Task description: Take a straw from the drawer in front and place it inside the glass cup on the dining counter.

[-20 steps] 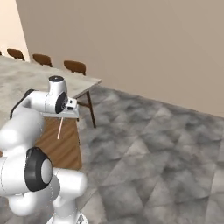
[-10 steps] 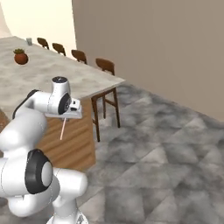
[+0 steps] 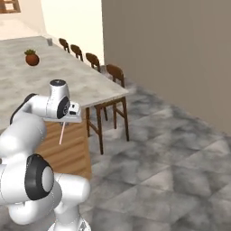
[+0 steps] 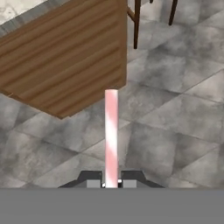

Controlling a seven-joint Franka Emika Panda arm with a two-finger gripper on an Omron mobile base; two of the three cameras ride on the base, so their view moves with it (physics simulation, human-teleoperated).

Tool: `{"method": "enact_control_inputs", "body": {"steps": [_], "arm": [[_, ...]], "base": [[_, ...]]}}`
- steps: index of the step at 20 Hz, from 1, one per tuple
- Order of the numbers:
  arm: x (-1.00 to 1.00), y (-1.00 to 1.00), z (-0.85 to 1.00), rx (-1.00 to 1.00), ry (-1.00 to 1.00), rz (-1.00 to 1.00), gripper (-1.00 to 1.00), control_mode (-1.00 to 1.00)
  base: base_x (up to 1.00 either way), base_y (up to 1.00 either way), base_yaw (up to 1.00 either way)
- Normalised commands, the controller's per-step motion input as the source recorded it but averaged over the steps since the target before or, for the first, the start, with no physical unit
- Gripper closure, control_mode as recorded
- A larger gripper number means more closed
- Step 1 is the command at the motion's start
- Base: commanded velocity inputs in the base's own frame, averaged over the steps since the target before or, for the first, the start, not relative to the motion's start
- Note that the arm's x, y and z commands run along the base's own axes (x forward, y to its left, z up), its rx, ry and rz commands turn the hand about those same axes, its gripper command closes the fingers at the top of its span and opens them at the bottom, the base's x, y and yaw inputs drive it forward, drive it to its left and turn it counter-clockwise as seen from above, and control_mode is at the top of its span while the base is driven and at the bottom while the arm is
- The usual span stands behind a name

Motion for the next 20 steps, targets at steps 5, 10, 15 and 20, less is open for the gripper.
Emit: {"method": "enact_control_inputs", "body": {"steps": [5, 10, 15, 20], "arm": [[0.0, 0.0, 0.0, 0.0, 0.0, 0.0, 1.0, 1.0], [0.0, 0.0, 0.0, 0.0, 0.0, 0.0, 1.0, 1.0], [0.0, 0.0, 0.0, 0.0, 0.0, 0.0, 1.0, 1.0], [0.0, 0.0, 0.0, 0.0, 0.0, 0.0, 1.0, 1.0]], "base": [[0.6, -1.0, 0.27], [0.55, -1.0, 0.27], [0.54, -1.0, 0.27], [0.56, -1.0, 0.26]]}}
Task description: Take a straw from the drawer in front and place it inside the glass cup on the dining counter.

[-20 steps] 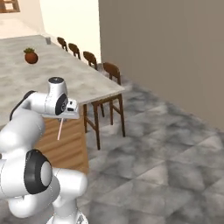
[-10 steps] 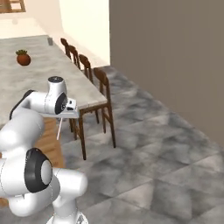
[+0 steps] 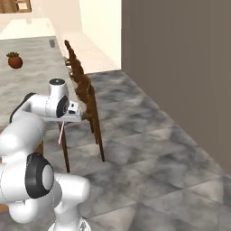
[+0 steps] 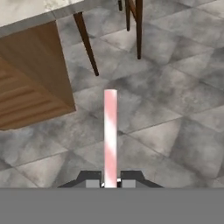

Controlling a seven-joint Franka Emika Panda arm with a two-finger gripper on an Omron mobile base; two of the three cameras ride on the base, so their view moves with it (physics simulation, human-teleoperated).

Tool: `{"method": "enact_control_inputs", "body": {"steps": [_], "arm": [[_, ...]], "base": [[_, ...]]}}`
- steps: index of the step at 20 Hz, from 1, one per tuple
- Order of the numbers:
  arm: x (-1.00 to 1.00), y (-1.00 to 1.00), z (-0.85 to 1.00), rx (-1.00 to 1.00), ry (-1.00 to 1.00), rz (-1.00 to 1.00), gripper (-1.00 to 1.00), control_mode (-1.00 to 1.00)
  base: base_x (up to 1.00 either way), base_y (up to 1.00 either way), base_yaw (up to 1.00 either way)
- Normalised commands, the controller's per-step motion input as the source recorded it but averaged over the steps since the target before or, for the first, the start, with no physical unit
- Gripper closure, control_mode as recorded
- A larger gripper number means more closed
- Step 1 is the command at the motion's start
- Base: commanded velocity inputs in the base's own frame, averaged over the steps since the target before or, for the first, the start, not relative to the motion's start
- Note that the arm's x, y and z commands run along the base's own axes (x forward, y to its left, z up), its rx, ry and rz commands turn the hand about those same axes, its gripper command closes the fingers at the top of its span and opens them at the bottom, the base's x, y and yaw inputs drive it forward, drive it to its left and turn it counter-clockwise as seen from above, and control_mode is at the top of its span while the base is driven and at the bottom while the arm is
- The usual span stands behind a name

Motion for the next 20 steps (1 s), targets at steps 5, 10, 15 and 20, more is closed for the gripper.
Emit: {"method": "enact_control_inputs", "body": {"steps": [5, 10, 15, 20], "arm": [[0.0, 0.0, 0.0, 0.0, 0.0, 0.0, 1.0, 1.0], [0.0, 0.0, 0.0, 0.0, 0.0, 0.0, 1.0, 1.0], [0.0, 0.0, 0.0, 0.0, 0.0, 0.0, 1.0, 1.0], [0.0, 0.0, 0.0, 0.0, 0.0, 0.0, 1.0, 1.0]], "base": [[0.6, -1.0, 0.24], [0.77, -1.0, 0.22], [0.96, -1.0, 0.2], [1.0, -0.92, 0.17]]}}
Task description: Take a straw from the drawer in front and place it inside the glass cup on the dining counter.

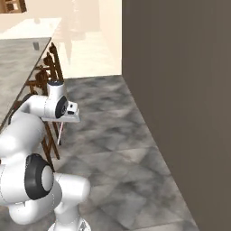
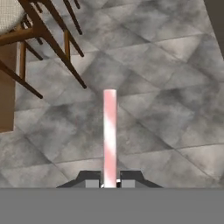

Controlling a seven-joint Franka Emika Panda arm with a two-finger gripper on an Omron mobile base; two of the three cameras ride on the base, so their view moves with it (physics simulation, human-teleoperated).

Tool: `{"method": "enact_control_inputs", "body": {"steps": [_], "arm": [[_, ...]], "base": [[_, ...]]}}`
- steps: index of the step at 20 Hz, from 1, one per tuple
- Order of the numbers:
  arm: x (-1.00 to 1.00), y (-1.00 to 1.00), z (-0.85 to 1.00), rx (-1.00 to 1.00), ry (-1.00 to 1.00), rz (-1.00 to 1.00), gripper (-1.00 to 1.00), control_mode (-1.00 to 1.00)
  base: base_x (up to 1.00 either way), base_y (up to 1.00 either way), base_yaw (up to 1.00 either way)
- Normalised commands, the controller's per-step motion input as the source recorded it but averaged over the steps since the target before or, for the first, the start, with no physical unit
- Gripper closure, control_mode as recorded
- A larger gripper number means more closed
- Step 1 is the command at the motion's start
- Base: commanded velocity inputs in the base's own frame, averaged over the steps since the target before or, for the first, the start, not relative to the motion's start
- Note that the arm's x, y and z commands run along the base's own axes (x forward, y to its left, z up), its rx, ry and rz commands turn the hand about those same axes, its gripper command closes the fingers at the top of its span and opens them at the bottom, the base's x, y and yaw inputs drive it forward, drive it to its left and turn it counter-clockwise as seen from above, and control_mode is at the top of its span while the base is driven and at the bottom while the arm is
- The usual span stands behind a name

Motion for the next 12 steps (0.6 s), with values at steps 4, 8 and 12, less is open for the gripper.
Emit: {"method": "enact_control_inputs", "body": {"steps": [4, 8, 12], "arm": [[0.0, 0.0, 0.0, 0.0, 0.0, 0.0, 1.0, 1.0], [0.0, 0.0, 0.0, 0.0, 0.0, 0.0, 1.0, 1.0], [0.0, 0.0, 0.0, 0.0, 0.0, 0.0, 1.0, 1.0]], "base": [[1.0, -0.67, 0.15], [1.0, -0.67, 0.13], [1.0, -0.46, 0.09]]}}
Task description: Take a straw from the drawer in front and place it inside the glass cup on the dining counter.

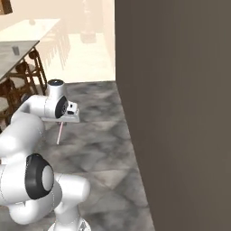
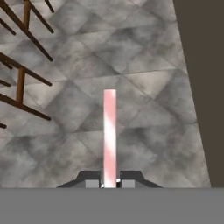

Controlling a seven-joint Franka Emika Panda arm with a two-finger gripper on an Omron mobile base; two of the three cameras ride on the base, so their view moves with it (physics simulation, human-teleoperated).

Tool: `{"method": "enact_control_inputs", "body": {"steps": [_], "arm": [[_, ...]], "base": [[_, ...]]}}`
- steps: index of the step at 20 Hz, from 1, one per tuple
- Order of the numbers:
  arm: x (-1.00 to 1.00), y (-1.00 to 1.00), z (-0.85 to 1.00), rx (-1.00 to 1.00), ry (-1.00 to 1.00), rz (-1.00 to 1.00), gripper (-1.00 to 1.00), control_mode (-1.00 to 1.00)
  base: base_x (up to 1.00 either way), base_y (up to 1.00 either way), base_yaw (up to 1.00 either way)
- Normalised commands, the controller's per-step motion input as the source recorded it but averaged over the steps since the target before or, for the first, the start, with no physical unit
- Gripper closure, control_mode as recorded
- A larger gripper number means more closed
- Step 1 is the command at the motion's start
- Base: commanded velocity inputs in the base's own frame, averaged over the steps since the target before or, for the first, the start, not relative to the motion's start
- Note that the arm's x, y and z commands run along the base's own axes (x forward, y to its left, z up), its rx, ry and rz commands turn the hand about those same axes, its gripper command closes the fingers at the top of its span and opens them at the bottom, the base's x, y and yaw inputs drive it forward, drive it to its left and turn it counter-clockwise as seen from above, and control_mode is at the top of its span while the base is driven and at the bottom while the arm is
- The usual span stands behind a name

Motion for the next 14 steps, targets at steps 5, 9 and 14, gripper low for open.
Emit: {"method": "enact_control_inputs", "body": {"steps": [5, 9, 14], "arm": [[0.0, 0.0, 0.0, 0.0, 0.0, 0.0, 1.0, 1.0], [0.0, 0.0, 0.0, 0.0, 0.0, 0.0, 1.0, 1.0], [0.0, 0.0, 0.0, 0.0, 0.0, 0.0, 1.0, 1.0]], "base": [[1.0, -0.09, 0.08], [1.0, 0.0, 0.05], [1.0, 0.0, 0.02]]}}
